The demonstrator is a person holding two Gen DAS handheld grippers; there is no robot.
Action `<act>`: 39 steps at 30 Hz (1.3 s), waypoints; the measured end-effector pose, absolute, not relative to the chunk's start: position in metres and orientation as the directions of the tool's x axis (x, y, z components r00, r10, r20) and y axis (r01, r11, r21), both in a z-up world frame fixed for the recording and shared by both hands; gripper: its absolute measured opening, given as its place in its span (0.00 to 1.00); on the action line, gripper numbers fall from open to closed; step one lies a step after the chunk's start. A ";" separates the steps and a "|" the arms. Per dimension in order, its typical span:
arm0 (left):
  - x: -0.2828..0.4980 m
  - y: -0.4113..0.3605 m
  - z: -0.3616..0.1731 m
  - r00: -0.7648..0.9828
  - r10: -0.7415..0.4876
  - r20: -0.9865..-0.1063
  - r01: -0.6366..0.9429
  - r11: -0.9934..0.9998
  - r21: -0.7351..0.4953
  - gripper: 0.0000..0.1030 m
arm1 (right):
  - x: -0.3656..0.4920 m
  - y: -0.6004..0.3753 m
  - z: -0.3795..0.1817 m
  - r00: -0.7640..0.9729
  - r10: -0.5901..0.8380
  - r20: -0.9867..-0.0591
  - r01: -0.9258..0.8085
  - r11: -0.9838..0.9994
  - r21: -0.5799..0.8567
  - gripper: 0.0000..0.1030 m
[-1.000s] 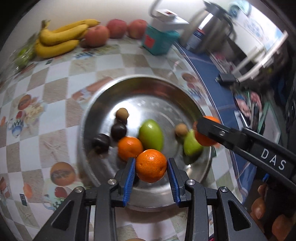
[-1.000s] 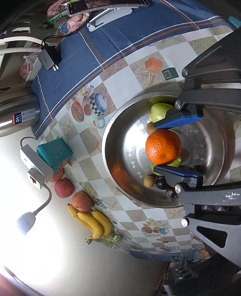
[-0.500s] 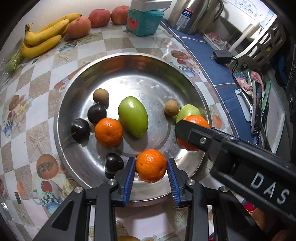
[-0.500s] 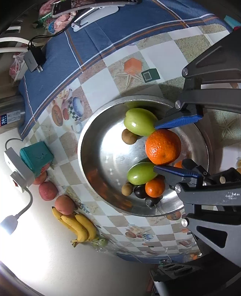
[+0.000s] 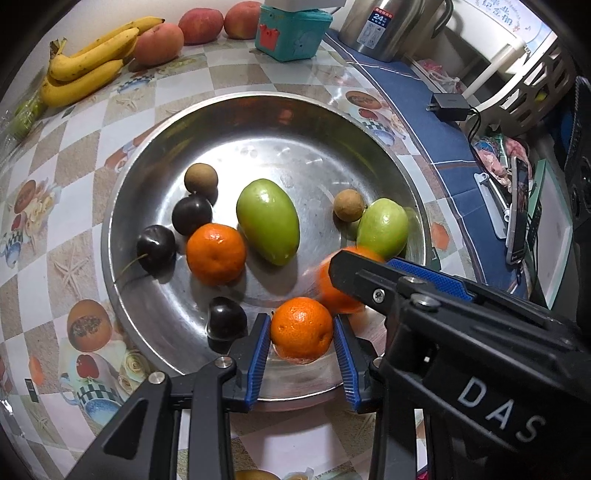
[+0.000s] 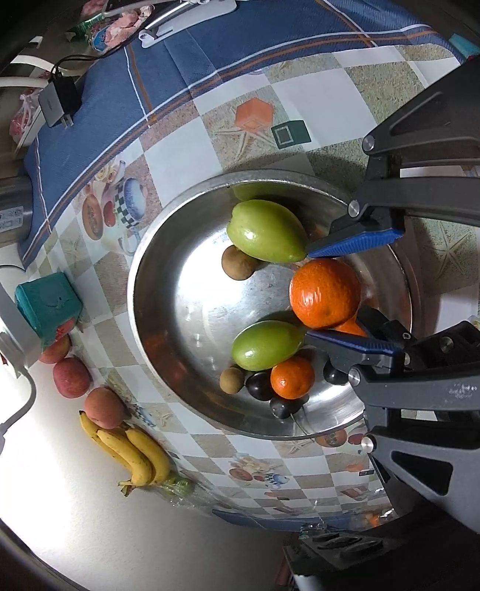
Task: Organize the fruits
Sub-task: 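Carry the mandarin with the left tool over the basin while the right tool carries its mandarin, then open both tools to drop the two mandarins into the basin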
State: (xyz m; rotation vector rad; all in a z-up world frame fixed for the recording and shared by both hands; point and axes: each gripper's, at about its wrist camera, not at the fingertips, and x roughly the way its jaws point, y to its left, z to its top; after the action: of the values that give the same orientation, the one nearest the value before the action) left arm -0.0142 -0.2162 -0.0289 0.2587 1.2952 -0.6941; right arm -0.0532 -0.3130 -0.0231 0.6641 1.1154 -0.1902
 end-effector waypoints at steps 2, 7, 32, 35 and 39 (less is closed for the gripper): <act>-0.014 -0.216 -0.029 0.107 -0.321 -0.941 0.602 0.774 -0.196 0.38 | -0.053 -0.313 -0.022 0.450 0.178 -0.875 0.459 0.795 0.397 0.41; -0.012 -0.214 -0.027 0.107 -0.337 -0.935 0.597 0.774 -0.211 0.38 | -0.054 -0.312 -0.020 0.457 0.176 -0.872 0.455 0.796 0.399 0.41; 0.022 -0.166 0.005 0.209 -0.378 -0.902 0.473 0.846 -0.245 0.38 | -0.061 -0.326 -0.010 0.507 0.154 -0.848 0.476 0.770 0.424 0.40; 0.029 -0.156 0.008 0.243 -0.366 -0.898 0.435 0.869 -0.237 0.38 | -0.060 -0.324 -0.010 0.506 0.155 -0.848 0.472 0.774 0.423 0.40; 0.039 -0.140 0.013 0.290 -0.339 -0.895 0.385 0.897 -0.215 0.48 | -0.058 -0.320 -0.009 0.504 0.157 -0.849 0.459 0.784 0.418 0.40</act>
State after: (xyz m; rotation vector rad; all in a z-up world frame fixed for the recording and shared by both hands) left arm 0.0391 -0.1403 0.0125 0.0449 1.1818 -0.4836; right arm -0.0580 -0.3200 -0.0093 0.6743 1.0462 -0.1999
